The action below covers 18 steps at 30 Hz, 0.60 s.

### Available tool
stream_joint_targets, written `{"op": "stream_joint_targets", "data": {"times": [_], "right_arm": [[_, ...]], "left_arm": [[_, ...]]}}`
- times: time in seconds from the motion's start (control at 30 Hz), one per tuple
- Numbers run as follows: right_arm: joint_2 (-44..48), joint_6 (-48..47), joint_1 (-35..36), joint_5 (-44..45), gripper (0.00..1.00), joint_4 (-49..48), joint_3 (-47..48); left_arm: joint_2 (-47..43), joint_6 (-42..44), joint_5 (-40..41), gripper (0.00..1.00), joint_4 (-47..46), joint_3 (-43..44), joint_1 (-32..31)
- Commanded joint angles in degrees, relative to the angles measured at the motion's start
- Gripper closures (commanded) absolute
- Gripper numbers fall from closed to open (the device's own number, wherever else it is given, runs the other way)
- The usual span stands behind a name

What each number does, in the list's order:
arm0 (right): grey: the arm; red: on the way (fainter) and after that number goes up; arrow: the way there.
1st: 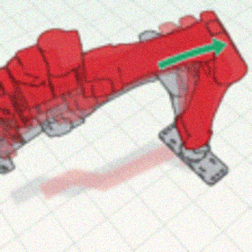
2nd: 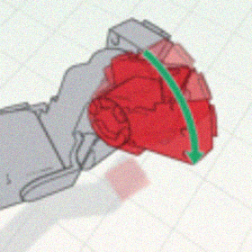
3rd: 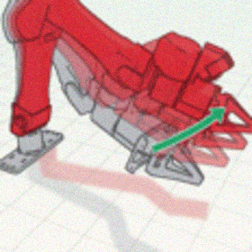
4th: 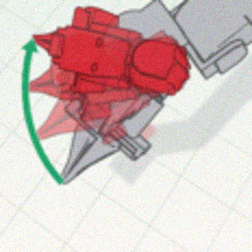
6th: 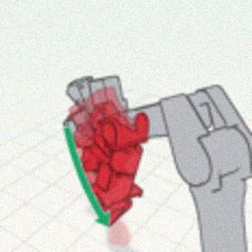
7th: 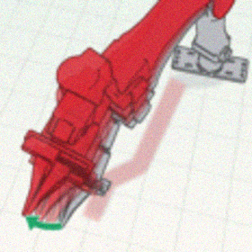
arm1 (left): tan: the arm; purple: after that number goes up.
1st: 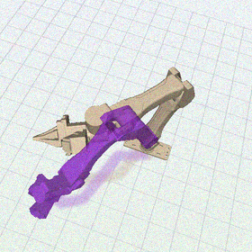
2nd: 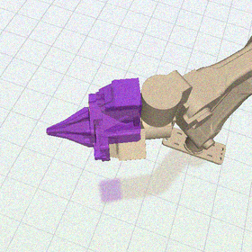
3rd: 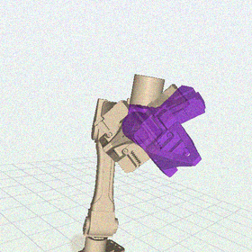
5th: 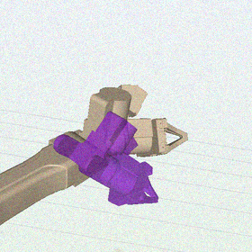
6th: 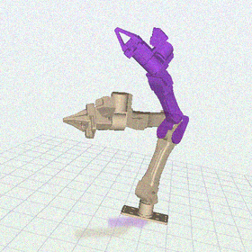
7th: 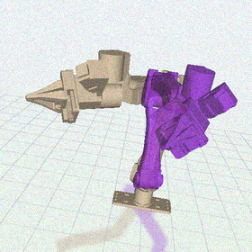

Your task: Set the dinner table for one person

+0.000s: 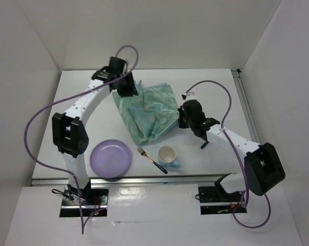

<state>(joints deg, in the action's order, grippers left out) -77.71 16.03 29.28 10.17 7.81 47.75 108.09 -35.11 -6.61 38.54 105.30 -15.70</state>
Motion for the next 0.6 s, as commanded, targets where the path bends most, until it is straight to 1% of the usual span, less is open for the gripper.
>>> {"op": "stream_joint_targets", "data": {"times": [0.0,0.03,0.07,0.1,0.13,0.2,0.23,0.27,0.33,0.57], "right_arm": [[0.9,0.84,0.96,2.48,1.0,0.01,3.4],[0.9,0.84,0.96,2.48,1.0,0.7,3.41],[0.9,0.84,0.96,3.0,1.0,1.41,3.41],[0.9,1.37,0.96,3.01,1.0,2.2,3.41],[0.9,1.89,0.96,3.53,1.0,2.21,3.41],[1.42,1.9,0.96,3.54,1.0,2.21,3.41],[1.42,1.9,0.96,3.54,1.0,2.21,3.41],[1.42,2.51,0.96,2.93,1.0,2.21,3.41],[1.42,3.03,0.96,2.92,1.0,2.73,2.8],[2.48,4.18,0.96,1.87,1.0,2.73,0.86]], "left_arm": [[4.84,2.77,4.26,0.48,9.36,0.17,-2.75],[7.37,3.55,3.54,0.35,9.36,1.3,-4.15],[8.87,4.17,4.06,0.31,12.05,3.14,-5.29],[10.28,6.61,4.93,0.29,13.04,6.55,-8.17],[13.34,7.77,5.72,0.29,14.18,8.59,-9.77],[16.35,10.31,7.22,0.28,18.3,13.59,-12.76],[17.58,11.02,7.23,0.28,19.1,14.75,-15.3],[20.11,11.03,8.1,0.28,19.89,15.81,-16.28],[21.71,11.03,10.56,0.28,20.69,17.3,-18.65],[24.8,12.53,15.83,0.28,20.69,18.36,-20.68]]}}
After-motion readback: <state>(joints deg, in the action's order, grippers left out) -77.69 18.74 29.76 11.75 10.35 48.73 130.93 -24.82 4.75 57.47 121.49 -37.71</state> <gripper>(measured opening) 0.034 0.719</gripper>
